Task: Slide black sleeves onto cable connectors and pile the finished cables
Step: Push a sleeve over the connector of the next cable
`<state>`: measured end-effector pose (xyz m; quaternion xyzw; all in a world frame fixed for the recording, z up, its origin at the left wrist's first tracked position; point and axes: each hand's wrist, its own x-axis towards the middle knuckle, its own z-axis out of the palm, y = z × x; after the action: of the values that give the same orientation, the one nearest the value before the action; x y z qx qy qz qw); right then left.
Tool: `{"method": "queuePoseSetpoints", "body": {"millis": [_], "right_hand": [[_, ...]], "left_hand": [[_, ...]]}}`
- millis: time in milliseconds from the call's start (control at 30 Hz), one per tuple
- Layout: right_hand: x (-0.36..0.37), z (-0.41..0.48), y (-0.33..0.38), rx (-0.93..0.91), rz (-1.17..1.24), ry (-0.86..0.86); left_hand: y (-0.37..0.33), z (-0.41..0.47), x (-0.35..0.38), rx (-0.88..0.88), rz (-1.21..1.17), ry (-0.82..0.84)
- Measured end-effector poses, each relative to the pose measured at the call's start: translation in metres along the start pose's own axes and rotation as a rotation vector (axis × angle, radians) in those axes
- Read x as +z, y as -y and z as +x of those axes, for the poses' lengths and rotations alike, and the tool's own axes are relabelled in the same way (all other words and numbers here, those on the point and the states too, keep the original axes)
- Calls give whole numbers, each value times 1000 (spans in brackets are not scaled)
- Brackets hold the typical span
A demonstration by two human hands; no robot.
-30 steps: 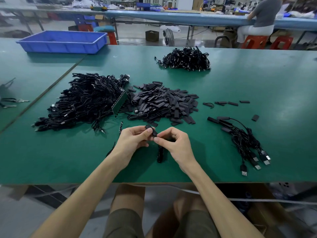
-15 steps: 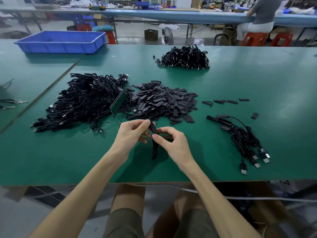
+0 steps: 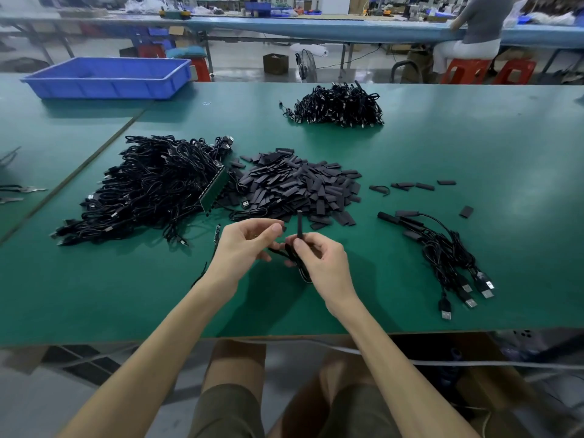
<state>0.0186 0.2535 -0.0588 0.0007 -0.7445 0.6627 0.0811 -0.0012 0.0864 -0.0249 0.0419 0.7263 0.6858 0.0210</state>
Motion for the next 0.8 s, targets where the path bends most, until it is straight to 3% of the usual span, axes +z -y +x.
{"method": "queuePoseSetpoints", "body": {"millis": [167,333,800], "right_hand": [[-4,1,-2,69,195,-100],[-4,3,-4,64,154,-146],[-5,2,-1,60,137,-107]], "left_hand": [[12,3,2,-23,177,-186],[8,-3,14,-90,90,105],[3,-6,35,-27,-27,67]]}}
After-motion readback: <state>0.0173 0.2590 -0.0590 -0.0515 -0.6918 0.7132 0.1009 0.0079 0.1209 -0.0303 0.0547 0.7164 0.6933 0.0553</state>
